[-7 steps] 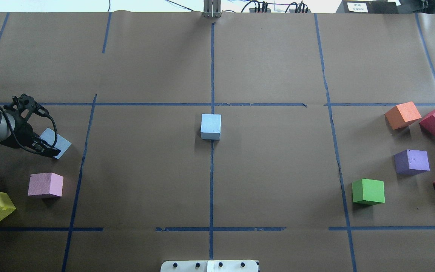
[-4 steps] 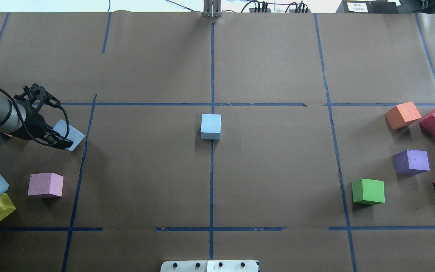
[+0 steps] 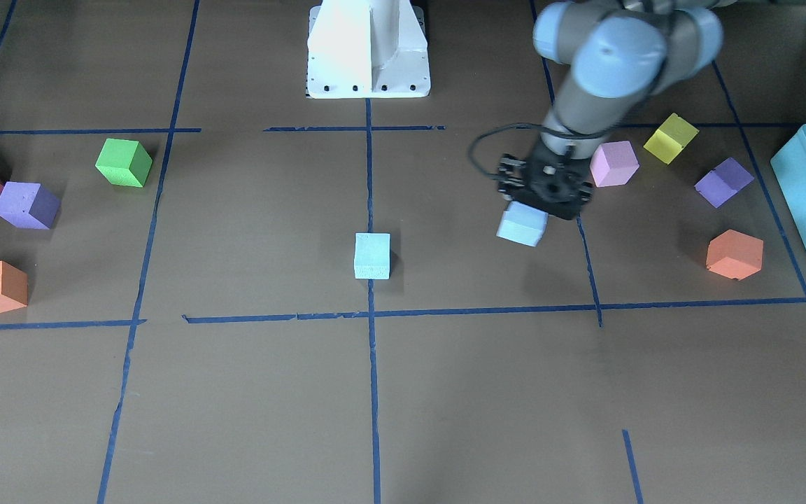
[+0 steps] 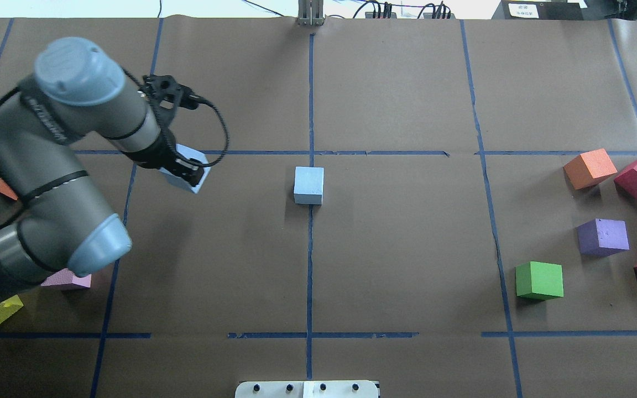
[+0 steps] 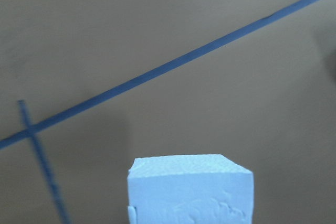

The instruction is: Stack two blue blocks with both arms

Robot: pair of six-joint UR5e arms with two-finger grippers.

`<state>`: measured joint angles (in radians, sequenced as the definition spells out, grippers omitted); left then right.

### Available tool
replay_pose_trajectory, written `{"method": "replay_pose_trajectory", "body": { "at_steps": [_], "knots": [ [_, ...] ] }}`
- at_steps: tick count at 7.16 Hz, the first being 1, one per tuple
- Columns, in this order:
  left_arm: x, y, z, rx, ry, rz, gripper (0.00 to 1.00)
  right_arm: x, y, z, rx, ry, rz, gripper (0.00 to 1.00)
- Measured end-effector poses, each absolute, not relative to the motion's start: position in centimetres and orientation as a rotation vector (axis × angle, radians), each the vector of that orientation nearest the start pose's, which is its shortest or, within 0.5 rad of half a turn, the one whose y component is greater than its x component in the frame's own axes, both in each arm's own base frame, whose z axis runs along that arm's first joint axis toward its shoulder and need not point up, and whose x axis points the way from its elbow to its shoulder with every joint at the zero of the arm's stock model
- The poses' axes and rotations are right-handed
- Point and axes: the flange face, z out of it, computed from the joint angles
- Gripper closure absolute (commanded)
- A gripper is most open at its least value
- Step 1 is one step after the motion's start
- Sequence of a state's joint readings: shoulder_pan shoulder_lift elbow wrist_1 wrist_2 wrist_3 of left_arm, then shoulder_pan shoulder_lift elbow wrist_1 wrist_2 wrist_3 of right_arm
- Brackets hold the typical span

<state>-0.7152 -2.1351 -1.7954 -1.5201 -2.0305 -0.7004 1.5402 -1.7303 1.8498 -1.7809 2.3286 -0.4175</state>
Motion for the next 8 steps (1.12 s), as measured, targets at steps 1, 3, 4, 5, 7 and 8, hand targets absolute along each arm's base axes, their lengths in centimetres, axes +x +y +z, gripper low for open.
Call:
{"method": "replay_pose_trajectory", "body": {
  "at_steps": [1, 3, 4, 5, 7, 8],
  "knots": [
    [46.6, -49.1, 19.7, 0.186, 0.830, 0.248, 0.53, 5.2, -41.6, 61.7, 0.061, -0.765, -0.391, 0.00],
    [53.1, -50.0, 13.5, 0.153, 0.833, 0.191, 0.51, 5.2, -41.6, 61.7, 0.060, -0.765, -0.391, 0.00],
    [54.9, -49.8, 12.5, 0.153, 0.833, 0.184, 0.46, 5.2, -41.6, 61.7, 0.060, -0.765, -0.391, 0.00],
    [56.1, -49.8, 12.1, 0.153, 0.833, 0.181, 0.36, 5.2, -41.6, 61.7, 0.060, -0.765, -0.391, 0.00],
    [57.9, -50.4, 12.3, 0.149, 0.829, 0.179, 0.22, 5.2, -41.7, 61.7, 0.061, -0.765, -0.391, 0.00],
    [58.6, -50.4, 12.6, 0.148, 0.831, 0.183, 0.14, 5.2, -41.7, 61.7, 0.061, -0.765, -0.392, 0.00]
  ]
}}
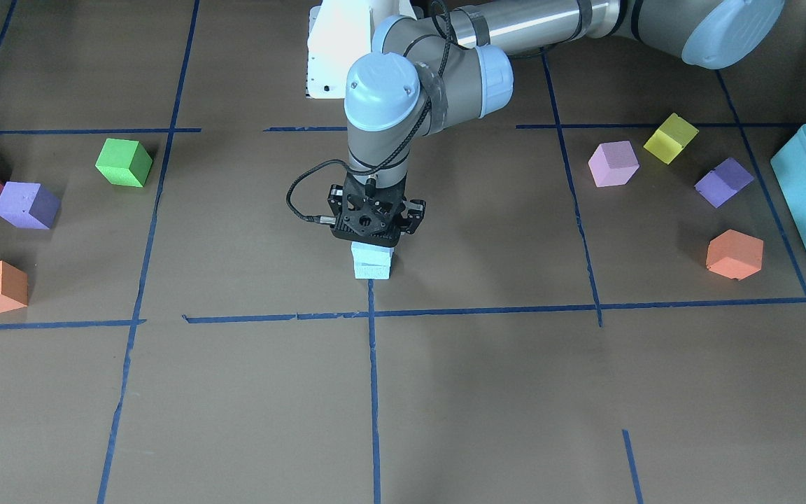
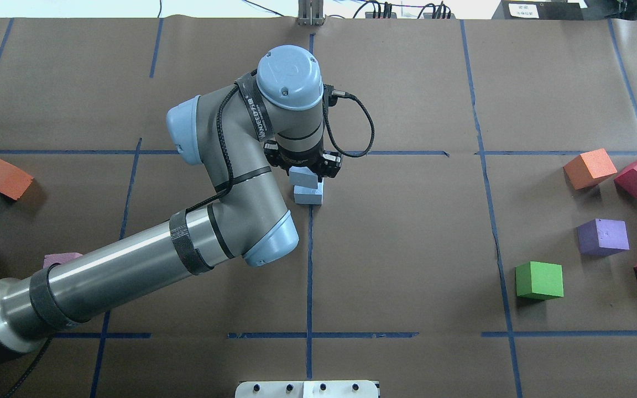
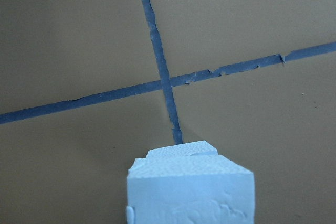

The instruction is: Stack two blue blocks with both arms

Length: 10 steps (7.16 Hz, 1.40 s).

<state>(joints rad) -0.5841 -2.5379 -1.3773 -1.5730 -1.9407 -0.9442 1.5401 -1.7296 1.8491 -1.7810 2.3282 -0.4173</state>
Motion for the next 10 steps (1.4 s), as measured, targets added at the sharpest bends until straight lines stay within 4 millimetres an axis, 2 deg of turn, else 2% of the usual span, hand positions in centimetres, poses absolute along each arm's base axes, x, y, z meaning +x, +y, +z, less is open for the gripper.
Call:
{"method": "replay_pose_trajectory", "body": {
  "at_steps": [1, 3, 4, 5, 6, 7, 8, 9, 10],
  "knots": [
    [59.2, -50.1, 12.9, 0.145, 0.832, 0.190, 0.01, 5.2, -41.7, 61.6, 0.061, -0.764, -0.392, 0.00],
    [59.5, -49.7, 13.0, 0.142, 0.835, 0.196, 0.00, 5.2, -41.7, 61.6, 0.062, -0.763, -0.392, 0.00],
    [59.1, -49.6, 12.5, 0.146, 0.843, 0.194, 0.00, 5.2, -41.8, 61.6, 0.063, -0.763, -0.392, 0.00],
    [57.7, -50.1, 11.6, 0.150, 0.861, 0.188, 0.00, 5.2, -41.8, 61.5, 0.064, -0.763, -0.393, 0.00],
    [55.4, -51.2, 10.8, 0.144, 0.886, 0.178, 0.00, 5.2, -41.8, 61.5, 0.065, -0.763, -0.393, 0.00],
    [52.1, -52.1, 10.6, 0.133, 0.907, 0.169, 0.00, 5.2, -41.8, 61.5, 0.065, -0.763, -0.393, 0.00],
    [48.4, -52.2, 12.0, 0.134, 0.909, 0.184, 0.00, 5.2, -41.8, 61.5, 0.065, -0.763, -0.394, 0.00],
    [43.9, -52.0, 15.2, 0.154, 0.889, 0.236, 0.00, 5.2, -41.8, 61.5, 0.064, -0.763, -0.394, 0.00],
    [38.0, -52.1, 19.9, 0.186, 0.863, 0.305, 0.00, 5.2, -41.8, 61.6, 0.063, -0.763, -0.393, 0.00]
  ]
}}
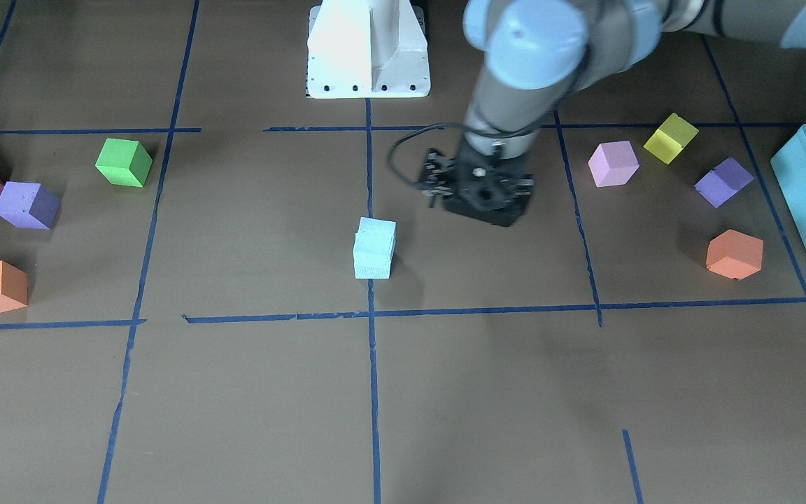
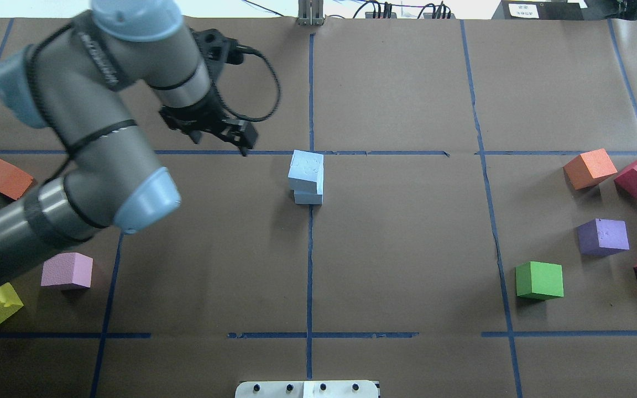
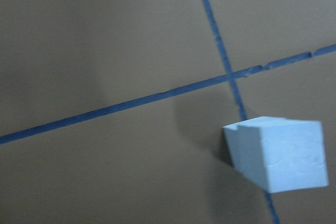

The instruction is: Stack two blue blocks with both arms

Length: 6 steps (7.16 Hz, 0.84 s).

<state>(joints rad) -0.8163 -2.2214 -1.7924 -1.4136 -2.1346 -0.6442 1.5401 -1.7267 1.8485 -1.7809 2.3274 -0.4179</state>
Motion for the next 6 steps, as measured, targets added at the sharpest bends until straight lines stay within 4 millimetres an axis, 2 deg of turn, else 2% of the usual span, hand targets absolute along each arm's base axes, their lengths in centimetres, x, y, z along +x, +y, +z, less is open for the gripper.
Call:
{"method": "replay_pose_trajectory", "body": {
  "at_steps": [2, 4, 5, 6],
  "knots": [
    [24.1, -52.7, 31.5, 0.211, 0.823, 0.435, 0.00, 5.2, -41.8, 61.7, 0.061, -0.766, -0.392, 0.00],
    [10.2, -51.2, 44.5, 0.170, 0.808, 0.417, 0.00, 5.1, -41.9, 62.1, 0.054, -0.769, -0.391, 0.00],
    [5.2, -49.8, 50.5, 0.138, 0.798, 0.373, 0.00, 5.1, -42.0, 62.5, 0.046, -0.776, -0.387, 0.00],
    [1.9, -48.6, 55.8, 0.117, 0.793, 0.348, 0.00, 5.0, -42.1, 63.0, 0.040, -0.784, -0.383, 0.00]
  ]
}}
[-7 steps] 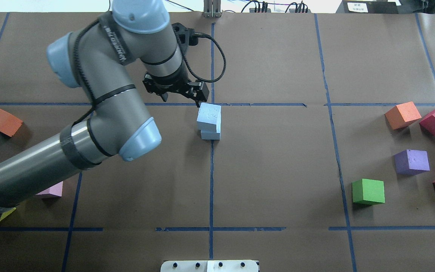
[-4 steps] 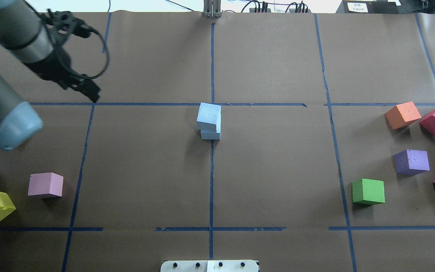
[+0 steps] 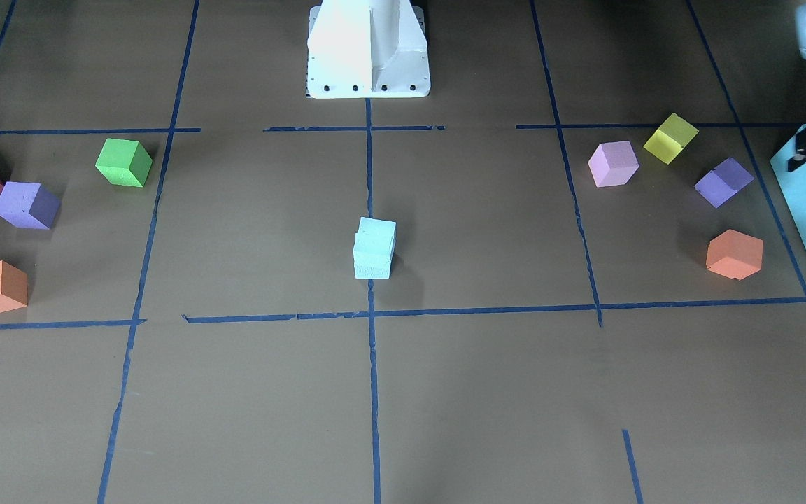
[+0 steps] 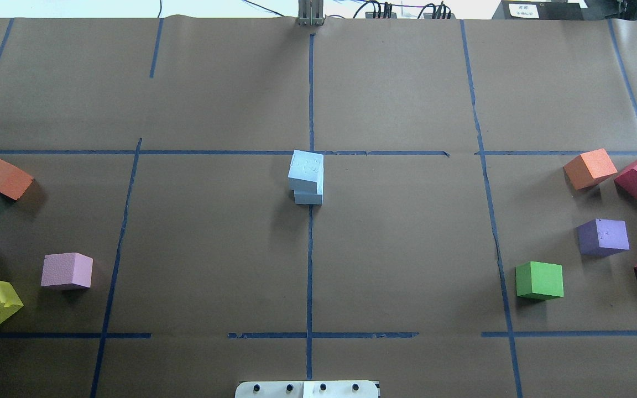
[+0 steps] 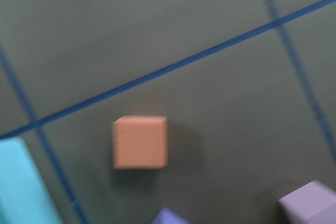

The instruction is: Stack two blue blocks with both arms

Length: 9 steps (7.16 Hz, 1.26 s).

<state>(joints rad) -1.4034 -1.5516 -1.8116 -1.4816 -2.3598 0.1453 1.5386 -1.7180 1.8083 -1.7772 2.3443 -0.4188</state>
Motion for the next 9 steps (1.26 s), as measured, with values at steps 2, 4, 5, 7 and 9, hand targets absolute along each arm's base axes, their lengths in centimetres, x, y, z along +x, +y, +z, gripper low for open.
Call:
{"method": "replay_pose_trajectory", "body": {
  "at_steps": [2, 4, 5, 7, 9],
  "knots": [
    [-2.1, -46.1, 63.1, 0.065, 0.796, 0.282, 0.00, 5.0, -42.1, 63.4, 0.037, -0.790, -0.380, 0.00],
    [-4.3, -44.9, 65.1, 0.056, 0.790, 0.226, 0.00, 5.0, -42.1, 63.4, 0.036, -0.792, -0.380, 0.00],
    [-4.7, -44.7, 65.5, 0.051, 0.787, 0.210, 0.00, 5.0, -42.1, 63.5, 0.036, -0.792, -0.379, 0.00],
    [-5.0, -44.6, 65.7, 0.045, 0.785, 0.195, 0.00, 5.0, -42.1, 63.4, 0.037, -0.795, -0.379, 0.00],
    [-5.0, -44.5, 65.8, 0.043, 0.785, 0.193, 0.00, 4.9, -42.1, 63.3, 0.039, -0.798, -0.380, 0.00]
  ]
}}
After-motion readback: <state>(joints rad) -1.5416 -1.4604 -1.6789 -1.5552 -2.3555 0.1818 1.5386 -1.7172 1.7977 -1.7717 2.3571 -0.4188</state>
